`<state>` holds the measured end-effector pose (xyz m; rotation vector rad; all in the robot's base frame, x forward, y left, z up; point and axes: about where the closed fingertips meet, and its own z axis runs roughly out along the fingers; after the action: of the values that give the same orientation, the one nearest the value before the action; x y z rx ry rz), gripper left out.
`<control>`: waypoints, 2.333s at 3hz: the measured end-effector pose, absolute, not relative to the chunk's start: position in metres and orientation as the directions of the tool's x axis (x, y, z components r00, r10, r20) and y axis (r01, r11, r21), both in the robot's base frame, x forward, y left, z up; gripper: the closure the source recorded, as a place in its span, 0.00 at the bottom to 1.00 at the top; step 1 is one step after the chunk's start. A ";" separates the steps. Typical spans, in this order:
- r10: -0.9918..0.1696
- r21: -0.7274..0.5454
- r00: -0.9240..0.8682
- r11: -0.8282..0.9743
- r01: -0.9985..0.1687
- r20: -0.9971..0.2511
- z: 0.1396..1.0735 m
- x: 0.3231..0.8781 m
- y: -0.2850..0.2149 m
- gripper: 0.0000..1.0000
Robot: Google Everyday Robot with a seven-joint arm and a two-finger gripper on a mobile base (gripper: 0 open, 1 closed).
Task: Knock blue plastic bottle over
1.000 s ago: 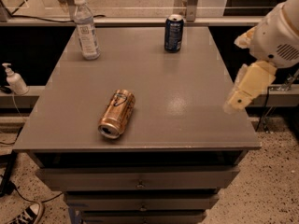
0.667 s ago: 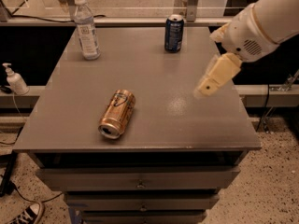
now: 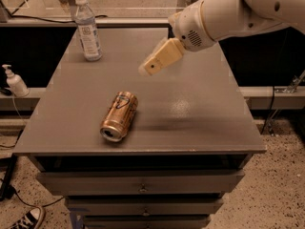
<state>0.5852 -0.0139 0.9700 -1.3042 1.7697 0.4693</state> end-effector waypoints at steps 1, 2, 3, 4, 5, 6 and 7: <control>-0.580 -0.185 -0.079 0.381 -0.906 -0.811 0.970 0.585 -0.014 0.00; -0.558 -0.192 -0.062 0.384 -0.903 -0.827 0.970 0.589 -0.010 0.00; -0.488 -0.195 -0.017 0.381 -0.904 -0.873 0.963 0.613 0.017 0.00; -0.410 -0.203 0.030 0.385 -0.900 -0.912 0.955 0.653 0.046 0.00; -0.330 -0.192 0.060 0.384 -0.903 -0.942 0.948 0.694 0.080 0.00; -0.263 -0.172 0.077 0.359 -0.917 -0.962 0.943 0.723 0.123 0.00; -0.208 -0.154 0.085 0.340 -0.928 -0.974 0.942 0.747 0.162 0.00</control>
Offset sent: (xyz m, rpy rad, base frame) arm 0.0128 0.0049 -0.0015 0.0669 -0.0411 0.0000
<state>0.7465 0.1617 0.9416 -1.1228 1.4030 0.7544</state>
